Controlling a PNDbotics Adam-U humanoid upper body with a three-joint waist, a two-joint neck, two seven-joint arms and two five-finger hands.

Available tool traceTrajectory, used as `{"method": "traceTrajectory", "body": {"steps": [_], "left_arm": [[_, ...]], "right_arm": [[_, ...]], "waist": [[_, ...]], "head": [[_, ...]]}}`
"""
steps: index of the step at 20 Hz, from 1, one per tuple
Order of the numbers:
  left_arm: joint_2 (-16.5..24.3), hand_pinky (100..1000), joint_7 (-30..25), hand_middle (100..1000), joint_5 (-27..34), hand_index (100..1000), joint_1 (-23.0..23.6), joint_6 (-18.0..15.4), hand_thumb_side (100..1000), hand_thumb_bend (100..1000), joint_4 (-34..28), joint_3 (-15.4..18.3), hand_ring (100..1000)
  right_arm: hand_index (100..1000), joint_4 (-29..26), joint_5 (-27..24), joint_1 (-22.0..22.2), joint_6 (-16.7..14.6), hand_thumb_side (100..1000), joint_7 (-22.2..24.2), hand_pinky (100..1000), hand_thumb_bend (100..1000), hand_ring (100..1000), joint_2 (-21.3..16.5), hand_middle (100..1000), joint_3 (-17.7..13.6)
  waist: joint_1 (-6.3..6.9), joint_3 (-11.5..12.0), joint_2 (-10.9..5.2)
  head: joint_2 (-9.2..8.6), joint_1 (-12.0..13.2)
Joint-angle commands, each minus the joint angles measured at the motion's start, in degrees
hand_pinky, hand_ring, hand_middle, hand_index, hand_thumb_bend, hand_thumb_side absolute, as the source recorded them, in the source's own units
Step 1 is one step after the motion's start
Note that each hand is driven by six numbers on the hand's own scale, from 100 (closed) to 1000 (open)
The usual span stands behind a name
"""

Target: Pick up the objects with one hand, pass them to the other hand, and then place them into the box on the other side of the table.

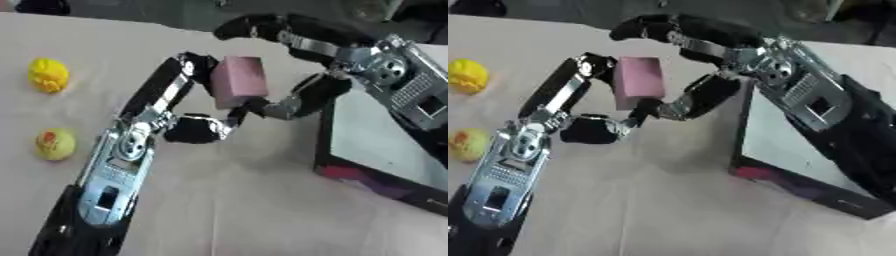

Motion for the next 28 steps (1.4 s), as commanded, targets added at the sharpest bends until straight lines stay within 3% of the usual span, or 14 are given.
{"method": "traceTrajectory", "body": {"steps": [1, 7, 15, 24, 28], "left_arm": [[-0.72, 731, -0.05, 397, 0.55, 479, -1.17, -0.51, 214, 100, -1.14, -0.41, 549], [-0.74, 731, 0.17, 397, 0.77, 482, -1.09, -0.77, 216, 100, -1.17, -0.41, 549], [-0.87, 734, 0.50, 397, 0.81, 484, -0.87, -1.07, 221, 100, -1.19, -0.52, 551], [-0.99, 735, 1.03, 400, 0.90, 488, -0.67, -0.97, 223, 100, -0.97, -0.58, 552], [-1.01, 737, 2.09, 407, 0.51, 497, -0.59, -0.39, 231, 100, -0.76, -0.45, 554]], "right_arm": [[950, -0.82, 0.75, -0.38, 0.24, 380, 0.13, 941, 267, 1000, -0.59, 903, -0.36], [827, -0.82, 0.92, -0.19, 1.64, 353, -0.92, 935, 250, 1000, -0.51, 743, -0.43], [765, -0.82, 0.25, 0.08, 2.96, 312, -1.73, 932, 198, 1000, -0.18, 663, -0.32], [676, -0.82, -1.90, 0.22, 3.83, 143, -3.43, 905, 148, 1000, -0.12, 583, -0.23], [656, -0.82, -3.38, 0.19, 4.23, 109, -4.43, 892, 106, 977, -0.10, 568, -0.25]], "waist": [[-0.54, -0.06, 0.12], [-0.54, -0.16, 0.26], [-0.68, -0.31, 0.43], [-0.65, -0.59, 0.55], [-0.64, -0.60, 0.55]], "head": [[-0.92, -0.16], [-1.09, -0.41], [-1.01, -0.52], [-0.86, -0.61], [-0.92, -0.51]]}}
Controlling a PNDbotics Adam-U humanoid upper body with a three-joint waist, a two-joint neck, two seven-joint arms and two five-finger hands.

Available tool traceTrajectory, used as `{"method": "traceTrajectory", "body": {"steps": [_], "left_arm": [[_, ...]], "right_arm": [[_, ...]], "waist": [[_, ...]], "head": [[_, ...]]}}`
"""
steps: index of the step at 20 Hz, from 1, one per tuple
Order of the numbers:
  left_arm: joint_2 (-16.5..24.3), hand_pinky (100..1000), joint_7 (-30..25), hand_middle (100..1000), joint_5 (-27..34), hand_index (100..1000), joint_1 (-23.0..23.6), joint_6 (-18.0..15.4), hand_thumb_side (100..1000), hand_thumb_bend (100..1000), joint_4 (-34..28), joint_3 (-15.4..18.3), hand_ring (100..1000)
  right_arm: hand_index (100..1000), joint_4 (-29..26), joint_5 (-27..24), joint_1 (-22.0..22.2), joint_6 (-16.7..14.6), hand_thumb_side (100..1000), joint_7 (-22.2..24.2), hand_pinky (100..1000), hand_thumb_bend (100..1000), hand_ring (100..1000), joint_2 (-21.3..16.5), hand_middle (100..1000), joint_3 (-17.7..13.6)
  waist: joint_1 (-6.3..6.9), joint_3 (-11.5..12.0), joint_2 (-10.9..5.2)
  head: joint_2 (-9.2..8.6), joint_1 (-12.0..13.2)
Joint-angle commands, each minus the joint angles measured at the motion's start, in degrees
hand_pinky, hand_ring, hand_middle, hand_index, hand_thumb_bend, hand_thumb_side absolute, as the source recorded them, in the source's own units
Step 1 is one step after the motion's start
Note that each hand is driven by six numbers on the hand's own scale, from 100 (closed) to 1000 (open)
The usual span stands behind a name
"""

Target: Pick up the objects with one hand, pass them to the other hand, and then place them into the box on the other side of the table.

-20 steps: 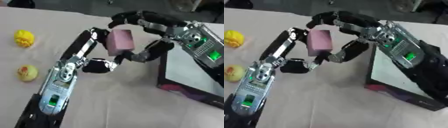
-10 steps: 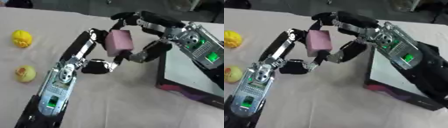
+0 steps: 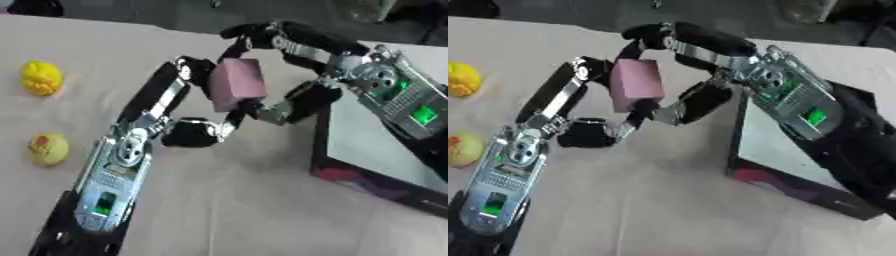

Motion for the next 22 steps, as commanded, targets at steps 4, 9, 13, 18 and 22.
{"method": "traceTrajectory", "body": {"steps": [4, 9, 13, 18, 22], "left_arm": [[-1.05, 743, 1.62, 427, -0.13, 518, -0.62, 0.82, 250, 100, -0.53, -0.32, 562], [-0.98, 781, 2.57, 529, -1.70, 649, -0.60, 2.13, 311, 169, 0.01, -0.32, 633], [-1.04, 816, 3.05, 605, -3.35, 745, -0.46, 2.63, 367, 270, 0.29, -0.31, 706], [-1.03, 826, 2.58, 626, -4.52, 768, -0.26, 2.67, 392, 359, 0.81, -0.32, 730], [-0.67, 825, 2.46, 622, -5.14, 765, 0.01, 2.60, 379, 380, 0.99, 0.04, 731]], "right_arm": [[655, -0.44, -1.88, -0.57, 0.45, 108, -1.35, 890, 100, 966, -1.03, 567, -0.75], [650, -0.44, -2.82, -0.51, 0.73, 106, -1.46, 886, 100, 955, -1.17, 561, -0.97], [647, -0.44, -3.59, -0.46, 0.95, 100, -1.60, 887, 100, 954, -1.31, 558, -1.21], [646, -0.44, -4.82, -0.36, 1.00, 100, -2.06, 887, 100, 953, -1.68, 557, -1.67], [642, -0.44, -5.25, 0.23, 0.42, 100, -2.90, 886, 100, 943, -2.42, 552, -2.33]], "waist": [[-0.55, -0.17, 0.12], [-0.58, -0.28, 0.01], [-0.54, -0.44, -0.11], [-0.48, -0.67, -0.22], [-0.37, -1.20, -0.48]], "head": [[-0.49, 0.04], [-0.32, -0.21], [-0.18, -0.33], [0.16, -0.63], [0.59, -1.00]]}}
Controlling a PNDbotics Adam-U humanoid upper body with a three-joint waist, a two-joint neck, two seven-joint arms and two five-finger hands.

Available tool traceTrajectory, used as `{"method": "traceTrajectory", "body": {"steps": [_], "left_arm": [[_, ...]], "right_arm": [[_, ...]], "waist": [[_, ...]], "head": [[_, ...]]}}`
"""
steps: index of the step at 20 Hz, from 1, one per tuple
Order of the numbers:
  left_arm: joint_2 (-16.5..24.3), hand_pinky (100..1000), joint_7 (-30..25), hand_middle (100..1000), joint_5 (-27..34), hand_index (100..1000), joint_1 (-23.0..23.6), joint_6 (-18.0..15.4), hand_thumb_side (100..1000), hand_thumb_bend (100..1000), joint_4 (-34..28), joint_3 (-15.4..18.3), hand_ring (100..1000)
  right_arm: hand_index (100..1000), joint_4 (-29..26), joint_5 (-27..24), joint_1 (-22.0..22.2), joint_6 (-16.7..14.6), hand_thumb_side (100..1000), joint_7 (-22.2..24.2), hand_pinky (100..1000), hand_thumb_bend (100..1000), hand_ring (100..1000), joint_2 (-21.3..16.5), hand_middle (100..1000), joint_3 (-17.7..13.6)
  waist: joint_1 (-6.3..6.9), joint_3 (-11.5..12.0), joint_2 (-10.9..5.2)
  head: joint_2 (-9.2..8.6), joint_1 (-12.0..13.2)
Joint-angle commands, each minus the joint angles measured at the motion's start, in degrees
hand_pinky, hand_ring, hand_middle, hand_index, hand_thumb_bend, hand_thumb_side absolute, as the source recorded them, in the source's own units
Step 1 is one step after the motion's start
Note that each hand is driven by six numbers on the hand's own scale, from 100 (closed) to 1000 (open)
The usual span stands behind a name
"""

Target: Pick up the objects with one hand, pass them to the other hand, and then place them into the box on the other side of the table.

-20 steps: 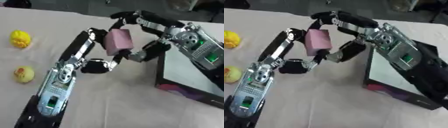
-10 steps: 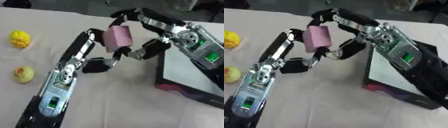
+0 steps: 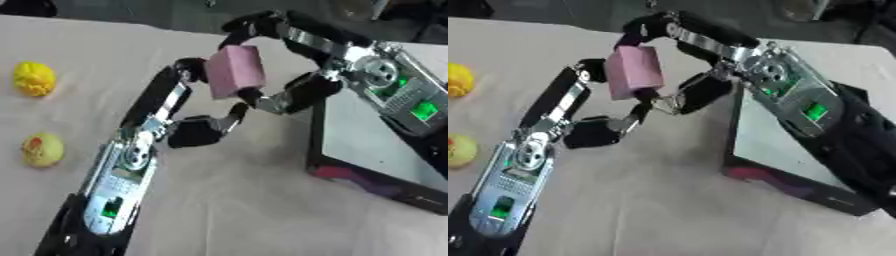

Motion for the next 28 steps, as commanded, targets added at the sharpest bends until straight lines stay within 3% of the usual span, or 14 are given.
{"method": "traceTrajectory", "body": {"steps": [1, 2, 13, 20, 28], "left_arm": [[0.22, 825, -0.02, 621, -0.77, 765, -0.43, 0.06, 377, 380, -0.43, 0.62, 731], [0.34, 825, 0.06, 620, -0.85, 764, -0.30, 0.12, 374, 377, -0.39, 0.73, 730], [2.15, 822, 2.12, 614, -1.10, 759, 1.40, 0.72, 358, 363, 0.14, 1.88, 728], [4.55, 822, 3.52, 613, -1.28, 758, 3.06, 1.02, 352, 359, 0.94, 2.57, 727], [5.98, 823, 4.75, 615, -1.18, 759, 4.27, 1.34, 355, 364, 1.20, 3.27, 729]], "right_arm": [[641, -0.52, -0.81, -0.06, -0.49, 141, -1.11, 885, 100, 940, -2.62, 552, -1.56], [640, -0.52, -0.98, 0.18, -0.63, 100, -1.52, 884, 106, 938, -2.96, 548, -1.82], [634, -0.52, -2.34, 4.34, -0.88, 100, -6.25, 879, 130, 921, -7.18, 540, -5.04], [624, -0.52, -0.06, 10.37, -0.92, 100, -9.85, 871, 180, 899, -8.91, 527, -7.46], [618, -0.50, 3.37, 15.90, 2.68, 100, -13.71, 865, 207, 892, -9.91, 521, -9.89]], "waist": [[-0.34, -0.42, -0.56], [-0.28, -0.65, -0.70], [0.57, -3.36, -2.58], [0.57, -6.50, -4.39], [1.14, -8.61, -5.13]], "head": [[0.27, -0.43], [0.38, -0.46], [1.78, -0.81], [2.67, 0.74], [3.33, -0.56]]}}
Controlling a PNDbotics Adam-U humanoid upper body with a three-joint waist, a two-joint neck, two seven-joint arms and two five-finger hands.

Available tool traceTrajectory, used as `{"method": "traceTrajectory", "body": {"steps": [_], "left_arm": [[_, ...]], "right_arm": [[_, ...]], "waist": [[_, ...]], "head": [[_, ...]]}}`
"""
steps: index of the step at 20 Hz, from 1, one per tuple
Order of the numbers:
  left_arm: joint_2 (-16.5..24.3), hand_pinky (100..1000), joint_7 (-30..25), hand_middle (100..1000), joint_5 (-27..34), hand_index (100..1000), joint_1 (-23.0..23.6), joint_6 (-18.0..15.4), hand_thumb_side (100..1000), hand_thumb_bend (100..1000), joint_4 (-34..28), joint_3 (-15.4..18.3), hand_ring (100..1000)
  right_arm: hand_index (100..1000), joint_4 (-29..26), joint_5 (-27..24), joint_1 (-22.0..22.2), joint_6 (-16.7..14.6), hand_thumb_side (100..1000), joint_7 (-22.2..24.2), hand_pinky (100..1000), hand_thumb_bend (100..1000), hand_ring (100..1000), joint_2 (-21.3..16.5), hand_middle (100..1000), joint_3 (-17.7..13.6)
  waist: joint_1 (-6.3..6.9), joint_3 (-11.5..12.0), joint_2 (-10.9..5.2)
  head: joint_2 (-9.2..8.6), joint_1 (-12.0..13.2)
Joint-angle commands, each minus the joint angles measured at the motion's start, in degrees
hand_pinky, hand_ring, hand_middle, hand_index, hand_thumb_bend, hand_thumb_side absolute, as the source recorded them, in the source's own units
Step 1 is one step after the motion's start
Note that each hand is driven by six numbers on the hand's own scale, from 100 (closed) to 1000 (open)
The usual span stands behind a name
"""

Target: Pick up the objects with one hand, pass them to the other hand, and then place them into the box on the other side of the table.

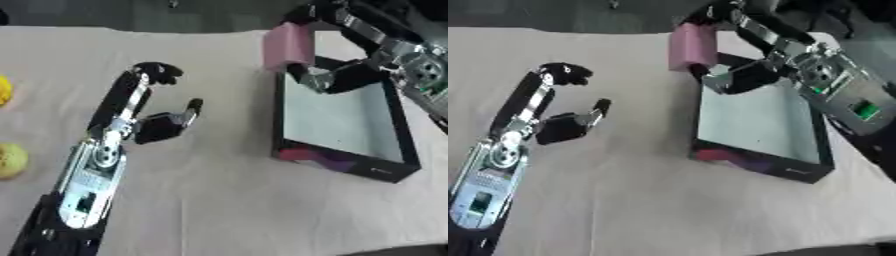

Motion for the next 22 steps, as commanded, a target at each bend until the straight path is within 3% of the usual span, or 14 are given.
{"method": "traceTrajectory", "body": {"steps": [1, 11, 22], "left_arm": [[0.65, 823, 0.66, 615, 0.12, 759, -0.48, 0.00, 356, 365, -0.60, 0.49, 728], [1.21, 824, 1.37, 615, 0.67, 760, -0.10, -0.01, 352, 371, -1.25, 0.62, 729], [1.12, 825, 1.44, 615, 0.97, 761, 0.21, -0.09, 361, 371, -1.05, 0.49, 729]], "right_arm": [[619, -0.46, 1.54, 0.68, 1.25, 100, -1.35, 865, 207, 892, -2.44, 521, -1.69], [623, 6.79, 4.41, 3.41, 3.17, 100, -3.47, 862, 201, 908, -2.33, 530, -3.23], [613, 14.74, 11.44, 4.72, 0.52, 100, -4.14, 857, 264, 940, -0.84, 547, -2.74]], "waist": [[0.97, -0.41, -2.25], [1.81, -1.12, -2.37], [1.87, -0.94, -2.01]], "head": [[0.37, -0.77], [0.76, -1.40], [0.39, -1.22]]}}
